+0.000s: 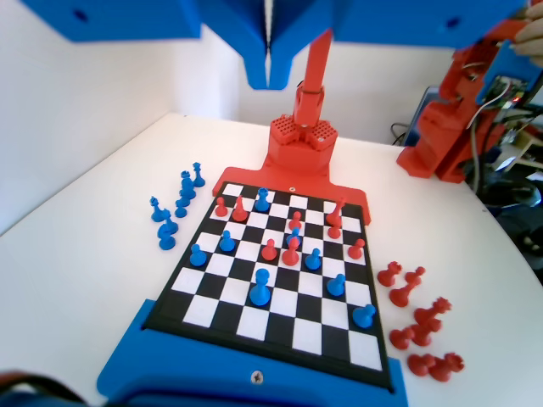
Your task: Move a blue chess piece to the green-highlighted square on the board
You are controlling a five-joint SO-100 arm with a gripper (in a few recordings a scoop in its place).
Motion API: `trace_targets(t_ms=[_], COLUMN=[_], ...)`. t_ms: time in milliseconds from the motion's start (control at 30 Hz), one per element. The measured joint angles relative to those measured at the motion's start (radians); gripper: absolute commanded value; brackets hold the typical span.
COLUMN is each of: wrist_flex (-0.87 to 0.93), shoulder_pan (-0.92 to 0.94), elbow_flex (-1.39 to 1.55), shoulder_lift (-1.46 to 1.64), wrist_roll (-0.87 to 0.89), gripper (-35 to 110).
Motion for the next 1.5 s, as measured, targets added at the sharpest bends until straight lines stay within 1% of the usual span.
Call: trace_targets(t_ms=[400,1500], wrist_flex=[-0.018,-0.018], shoulder_pan=[0.078,0.097], elbow_flex=[0.003,0.020], shoulder_lift=[0.069,0.097], wrist_roll=[-0.003,-0.003], gripper=[1,1])
